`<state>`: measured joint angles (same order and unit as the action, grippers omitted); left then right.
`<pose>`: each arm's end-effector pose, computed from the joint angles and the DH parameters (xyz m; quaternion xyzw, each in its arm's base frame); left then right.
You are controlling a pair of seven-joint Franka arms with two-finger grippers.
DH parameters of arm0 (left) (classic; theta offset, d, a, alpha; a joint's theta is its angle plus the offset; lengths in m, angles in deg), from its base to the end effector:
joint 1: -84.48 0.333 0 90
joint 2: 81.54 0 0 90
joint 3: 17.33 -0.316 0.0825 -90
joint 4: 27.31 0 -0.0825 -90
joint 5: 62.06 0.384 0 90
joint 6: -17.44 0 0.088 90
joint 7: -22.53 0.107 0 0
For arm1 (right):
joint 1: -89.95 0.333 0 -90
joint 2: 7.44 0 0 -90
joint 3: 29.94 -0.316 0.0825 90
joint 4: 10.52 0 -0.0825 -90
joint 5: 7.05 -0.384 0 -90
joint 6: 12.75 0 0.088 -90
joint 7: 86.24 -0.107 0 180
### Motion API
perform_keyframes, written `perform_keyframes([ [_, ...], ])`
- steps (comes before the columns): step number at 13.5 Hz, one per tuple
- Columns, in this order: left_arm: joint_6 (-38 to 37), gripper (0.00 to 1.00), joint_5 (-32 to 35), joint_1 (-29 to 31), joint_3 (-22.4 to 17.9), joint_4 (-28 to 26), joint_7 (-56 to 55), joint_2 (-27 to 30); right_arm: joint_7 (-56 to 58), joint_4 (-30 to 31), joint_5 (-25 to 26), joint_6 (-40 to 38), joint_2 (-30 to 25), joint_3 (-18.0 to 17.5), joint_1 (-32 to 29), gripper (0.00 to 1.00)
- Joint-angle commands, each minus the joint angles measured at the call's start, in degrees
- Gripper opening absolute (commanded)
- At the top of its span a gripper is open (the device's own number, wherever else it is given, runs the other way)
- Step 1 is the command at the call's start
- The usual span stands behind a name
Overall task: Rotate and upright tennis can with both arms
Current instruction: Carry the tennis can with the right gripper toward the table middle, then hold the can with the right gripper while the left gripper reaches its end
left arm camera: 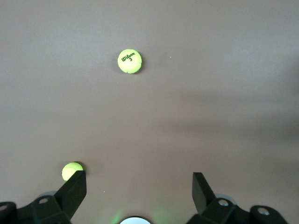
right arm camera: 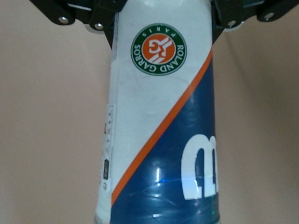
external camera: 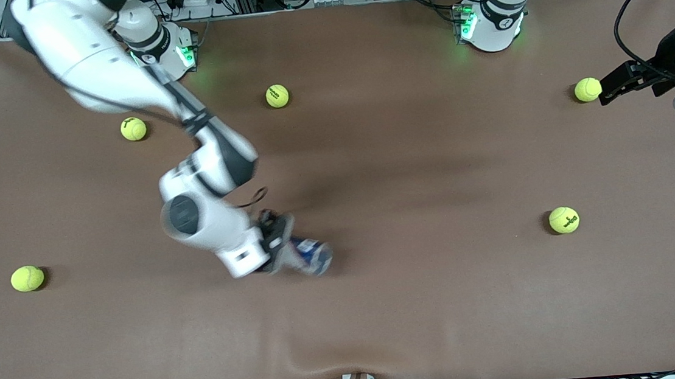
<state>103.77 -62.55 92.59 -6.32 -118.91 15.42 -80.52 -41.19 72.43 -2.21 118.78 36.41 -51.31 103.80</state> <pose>0.5408 -0.0293 0.6156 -0.9986 -0.0367 0.0373 0.0007 0.6314 0.3760 0.2682 -0.7788 -0.6170 -0.0738 0.0848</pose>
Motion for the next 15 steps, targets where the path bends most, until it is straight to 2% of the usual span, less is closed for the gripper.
perform_keyframes([
  [1,-0.10,1.00,-2.66,0.15,0.06,0.81,0.78,-1.80,1.79,1.95,7.17,3.55,-0.26,0.63,6.07,0.72],
  [2,-0.02,1.00,-4.59,0.50,0.06,0.72,0.87,-2.41,1.36,2.65,9.47,4.25,-0.26,0.63,8.27,0.72],
  [5,-0.02,1.00,-6.27,0.07,0.06,0.81,0.87,-5.13,1.26,2.83,11.16,7.76,2.28,1.07,13.11,0.77],
  [8,1.74,1.00,-11.27,-0.11,0.06,0.72,0.87,-10.14,1.53,2.92,11.07,10.06,4.48,2.12,14.53,1.00],
  [15,10.60,1.00,-21.91,-1.43,1.55,0.29,0.95,-21.39,1.79,2.74,10.99,9.45,4.05,1.78,14.71,1.00],
])
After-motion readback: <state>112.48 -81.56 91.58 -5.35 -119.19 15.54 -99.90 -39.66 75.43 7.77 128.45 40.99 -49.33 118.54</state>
